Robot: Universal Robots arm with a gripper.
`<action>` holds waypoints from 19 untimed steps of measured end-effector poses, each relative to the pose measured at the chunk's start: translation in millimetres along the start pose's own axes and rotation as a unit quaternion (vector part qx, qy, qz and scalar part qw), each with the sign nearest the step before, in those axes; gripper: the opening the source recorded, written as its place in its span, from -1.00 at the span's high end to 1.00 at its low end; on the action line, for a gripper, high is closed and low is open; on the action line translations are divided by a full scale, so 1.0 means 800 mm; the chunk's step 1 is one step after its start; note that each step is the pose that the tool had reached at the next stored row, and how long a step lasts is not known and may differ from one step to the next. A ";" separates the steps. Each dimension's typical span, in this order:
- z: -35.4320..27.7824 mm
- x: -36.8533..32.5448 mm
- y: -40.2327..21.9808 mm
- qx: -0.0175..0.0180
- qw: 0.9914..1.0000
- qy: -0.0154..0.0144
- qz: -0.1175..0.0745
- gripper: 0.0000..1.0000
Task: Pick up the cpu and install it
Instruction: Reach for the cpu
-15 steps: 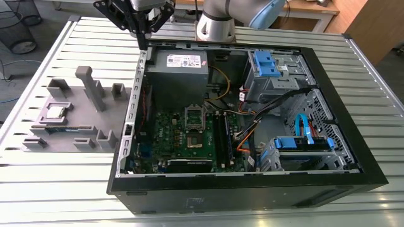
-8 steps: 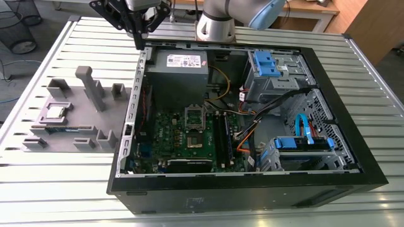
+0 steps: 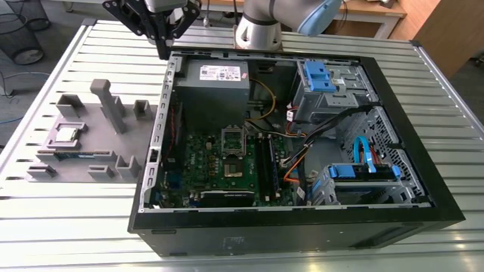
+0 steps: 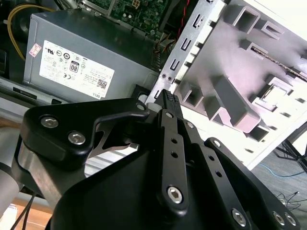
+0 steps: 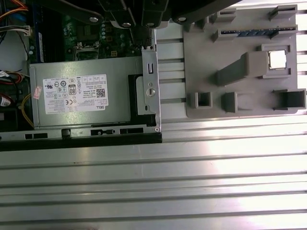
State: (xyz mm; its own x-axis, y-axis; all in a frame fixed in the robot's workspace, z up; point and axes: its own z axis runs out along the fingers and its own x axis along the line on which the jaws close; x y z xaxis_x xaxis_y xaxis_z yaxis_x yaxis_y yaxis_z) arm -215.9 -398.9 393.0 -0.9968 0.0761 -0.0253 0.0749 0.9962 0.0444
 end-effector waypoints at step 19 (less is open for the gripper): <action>-0.0002 0.0073 -0.0006 0.000 1.000 0.000 0.000 0.79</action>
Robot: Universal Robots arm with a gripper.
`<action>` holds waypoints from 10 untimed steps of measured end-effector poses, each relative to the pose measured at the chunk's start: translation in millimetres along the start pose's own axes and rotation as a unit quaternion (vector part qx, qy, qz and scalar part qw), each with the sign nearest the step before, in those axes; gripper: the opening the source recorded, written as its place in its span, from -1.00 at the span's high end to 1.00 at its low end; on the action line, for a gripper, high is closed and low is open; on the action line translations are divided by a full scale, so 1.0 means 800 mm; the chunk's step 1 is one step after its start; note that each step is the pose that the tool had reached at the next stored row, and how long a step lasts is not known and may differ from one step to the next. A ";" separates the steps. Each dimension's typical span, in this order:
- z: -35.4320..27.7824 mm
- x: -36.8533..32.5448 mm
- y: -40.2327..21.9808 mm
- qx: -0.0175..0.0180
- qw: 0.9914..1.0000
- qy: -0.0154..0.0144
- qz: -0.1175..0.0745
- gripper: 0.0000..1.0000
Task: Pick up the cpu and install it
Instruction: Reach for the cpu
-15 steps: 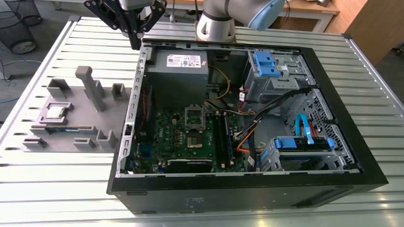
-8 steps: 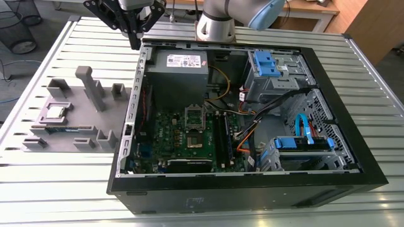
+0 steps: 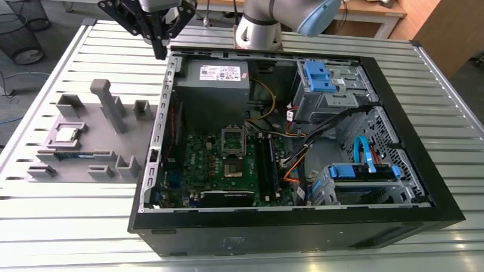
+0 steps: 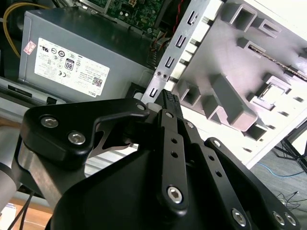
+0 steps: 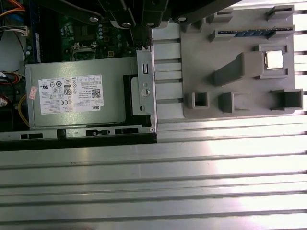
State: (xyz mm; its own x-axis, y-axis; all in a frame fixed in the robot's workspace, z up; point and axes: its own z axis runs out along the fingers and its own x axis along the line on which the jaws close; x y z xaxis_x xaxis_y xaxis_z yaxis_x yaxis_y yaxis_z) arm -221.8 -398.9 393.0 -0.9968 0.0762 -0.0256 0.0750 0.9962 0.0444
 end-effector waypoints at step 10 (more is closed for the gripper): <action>0.0000 0.0017 -0.0001 0.000 1.000 0.000 0.000 0.79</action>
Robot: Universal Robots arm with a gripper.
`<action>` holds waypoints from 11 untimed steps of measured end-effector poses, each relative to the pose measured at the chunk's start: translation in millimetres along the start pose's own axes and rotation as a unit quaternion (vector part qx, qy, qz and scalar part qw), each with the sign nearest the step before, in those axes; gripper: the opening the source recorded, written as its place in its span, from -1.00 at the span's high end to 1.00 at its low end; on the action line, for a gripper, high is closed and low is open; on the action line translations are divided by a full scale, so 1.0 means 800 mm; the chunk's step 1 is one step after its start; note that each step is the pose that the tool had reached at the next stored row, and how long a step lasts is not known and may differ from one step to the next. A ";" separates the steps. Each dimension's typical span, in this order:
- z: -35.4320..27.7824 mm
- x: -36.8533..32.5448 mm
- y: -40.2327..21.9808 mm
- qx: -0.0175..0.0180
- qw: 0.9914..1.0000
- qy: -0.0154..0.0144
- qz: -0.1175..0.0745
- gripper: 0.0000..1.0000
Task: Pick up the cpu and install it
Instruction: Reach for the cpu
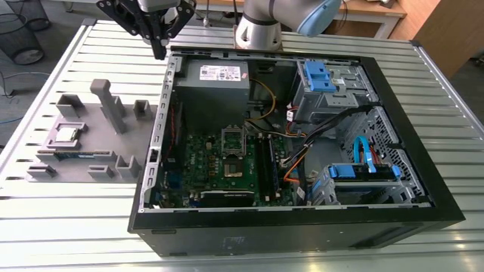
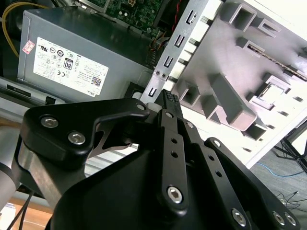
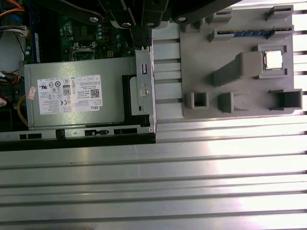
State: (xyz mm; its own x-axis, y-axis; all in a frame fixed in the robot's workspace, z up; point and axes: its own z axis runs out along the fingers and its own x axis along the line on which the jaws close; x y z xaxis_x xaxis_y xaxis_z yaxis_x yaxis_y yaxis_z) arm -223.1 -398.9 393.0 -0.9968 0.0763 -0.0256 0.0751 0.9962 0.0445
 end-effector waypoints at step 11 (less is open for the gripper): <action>0.0001 0.0111 -0.0008 0.000 1.000 0.000 0.000 0.79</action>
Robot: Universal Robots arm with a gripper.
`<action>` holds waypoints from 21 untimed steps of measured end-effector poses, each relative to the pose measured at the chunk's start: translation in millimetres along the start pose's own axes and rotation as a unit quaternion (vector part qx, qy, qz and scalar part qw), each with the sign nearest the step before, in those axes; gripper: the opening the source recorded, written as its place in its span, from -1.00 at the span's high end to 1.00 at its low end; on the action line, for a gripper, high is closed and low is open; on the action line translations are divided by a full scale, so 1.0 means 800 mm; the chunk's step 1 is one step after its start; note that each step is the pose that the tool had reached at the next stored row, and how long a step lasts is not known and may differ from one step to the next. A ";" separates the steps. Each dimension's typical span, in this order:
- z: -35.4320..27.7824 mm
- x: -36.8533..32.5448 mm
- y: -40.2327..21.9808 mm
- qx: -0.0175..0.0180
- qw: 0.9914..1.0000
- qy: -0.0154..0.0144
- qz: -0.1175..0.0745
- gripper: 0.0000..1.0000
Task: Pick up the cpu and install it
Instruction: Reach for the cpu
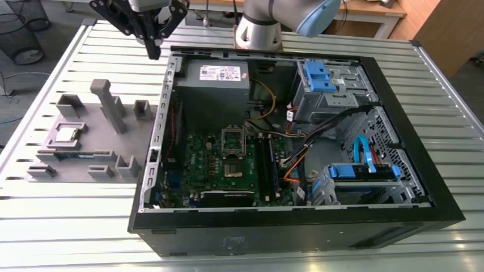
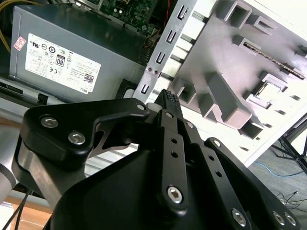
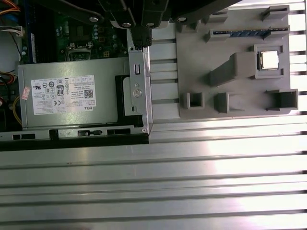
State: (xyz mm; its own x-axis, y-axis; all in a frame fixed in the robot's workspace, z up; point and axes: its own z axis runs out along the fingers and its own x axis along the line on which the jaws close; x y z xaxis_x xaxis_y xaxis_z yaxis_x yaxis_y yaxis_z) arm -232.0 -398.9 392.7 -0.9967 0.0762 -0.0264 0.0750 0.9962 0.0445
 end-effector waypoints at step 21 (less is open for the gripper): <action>0.0005 0.0247 -0.0019 0.000 1.000 -0.001 0.000 0.79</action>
State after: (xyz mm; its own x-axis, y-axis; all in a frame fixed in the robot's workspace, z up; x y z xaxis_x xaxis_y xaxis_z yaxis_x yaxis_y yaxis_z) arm -251.7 -398.9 391.7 -0.9967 0.0762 -0.0281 0.0749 0.9962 0.0446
